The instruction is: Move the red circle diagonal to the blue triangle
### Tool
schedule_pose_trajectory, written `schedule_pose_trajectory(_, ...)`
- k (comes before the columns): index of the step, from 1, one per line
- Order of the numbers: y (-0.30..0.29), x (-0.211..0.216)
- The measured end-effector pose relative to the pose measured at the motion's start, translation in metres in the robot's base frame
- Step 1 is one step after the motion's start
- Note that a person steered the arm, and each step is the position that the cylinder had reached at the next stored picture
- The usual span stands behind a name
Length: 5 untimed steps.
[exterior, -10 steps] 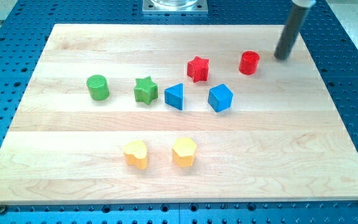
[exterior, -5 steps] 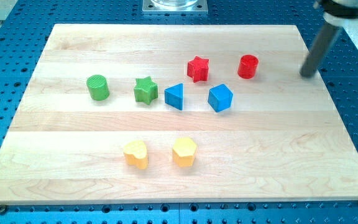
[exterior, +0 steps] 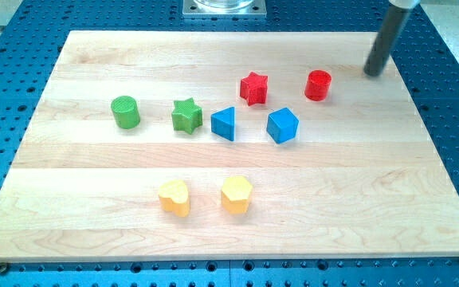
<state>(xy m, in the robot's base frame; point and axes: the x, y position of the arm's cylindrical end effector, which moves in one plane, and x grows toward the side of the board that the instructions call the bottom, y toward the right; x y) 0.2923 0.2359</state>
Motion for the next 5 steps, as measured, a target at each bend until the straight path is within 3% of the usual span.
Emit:
schedule_pose_trajectory(2, -0.095, 0.007)
schedule_pose_trajectory(4, -0.052, 0.144)
schedule_pose_trajectory(5, -0.031, 0.147)
